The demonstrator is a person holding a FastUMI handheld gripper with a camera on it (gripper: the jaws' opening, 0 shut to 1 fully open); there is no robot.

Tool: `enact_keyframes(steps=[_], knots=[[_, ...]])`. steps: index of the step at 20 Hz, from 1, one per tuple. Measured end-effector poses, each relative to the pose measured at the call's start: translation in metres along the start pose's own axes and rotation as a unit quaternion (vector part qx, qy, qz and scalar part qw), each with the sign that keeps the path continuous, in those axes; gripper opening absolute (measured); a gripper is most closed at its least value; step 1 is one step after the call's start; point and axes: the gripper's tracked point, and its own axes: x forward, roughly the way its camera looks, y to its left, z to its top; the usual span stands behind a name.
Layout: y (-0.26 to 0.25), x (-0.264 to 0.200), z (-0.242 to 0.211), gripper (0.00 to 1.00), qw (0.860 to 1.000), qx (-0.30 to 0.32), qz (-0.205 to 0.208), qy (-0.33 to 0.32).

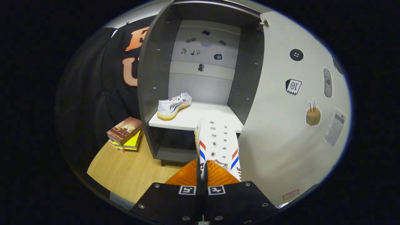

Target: Open the shoe cabinet door, grab the shoes and put them into the shoe cabinet, then close the shoe cabinet door.

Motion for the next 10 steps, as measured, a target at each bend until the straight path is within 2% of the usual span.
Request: enact_keyframes(steps=[4,10], knots=[[-0.006,0.032,0.051,0.0,1.0,-0.02,-0.015,-0.008],[-0.007,0.113,0.109,0.0,1.0,-0.002,-0.002,-0.003]])
